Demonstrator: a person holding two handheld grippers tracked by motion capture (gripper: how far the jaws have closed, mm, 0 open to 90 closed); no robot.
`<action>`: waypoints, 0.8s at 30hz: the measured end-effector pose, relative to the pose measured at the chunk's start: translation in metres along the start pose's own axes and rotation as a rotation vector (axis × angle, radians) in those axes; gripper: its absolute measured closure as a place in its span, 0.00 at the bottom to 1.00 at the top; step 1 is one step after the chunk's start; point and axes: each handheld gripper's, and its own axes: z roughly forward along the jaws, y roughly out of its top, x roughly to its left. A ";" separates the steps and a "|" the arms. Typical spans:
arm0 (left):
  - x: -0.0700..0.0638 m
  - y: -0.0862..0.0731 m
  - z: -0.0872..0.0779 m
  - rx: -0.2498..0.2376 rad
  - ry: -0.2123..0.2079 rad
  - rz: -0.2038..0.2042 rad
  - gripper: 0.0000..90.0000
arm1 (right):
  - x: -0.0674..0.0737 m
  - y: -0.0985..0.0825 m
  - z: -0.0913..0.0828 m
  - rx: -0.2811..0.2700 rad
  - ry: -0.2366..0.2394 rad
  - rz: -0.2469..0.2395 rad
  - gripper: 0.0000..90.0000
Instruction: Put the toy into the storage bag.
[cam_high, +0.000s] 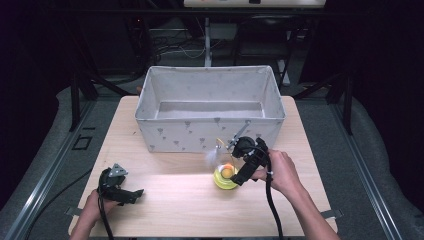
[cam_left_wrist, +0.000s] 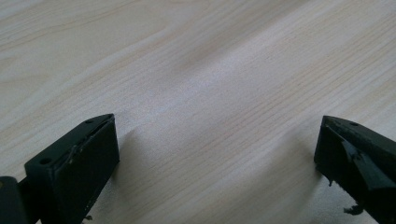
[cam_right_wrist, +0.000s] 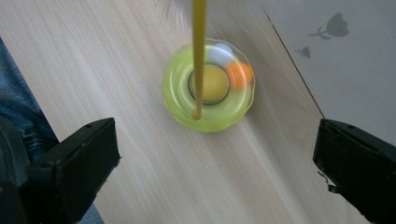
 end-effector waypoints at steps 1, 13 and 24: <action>0.000 0.000 0.000 -0.001 0.000 0.000 0.00 | 0.001 0.002 0.000 0.000 -0.004 -0.004 0.00; 0.000 0.000 0.000 0.001 0.000 0.007 0.00 | 0.007 0.024 -0.005 0.007 -0.017 -0.051 0.36; 0.000 0.000 0.000 0.001 0.000 0.007 0.00 | 0.008 0.031 -0.011 0.025 -0.045 -0.070 0.66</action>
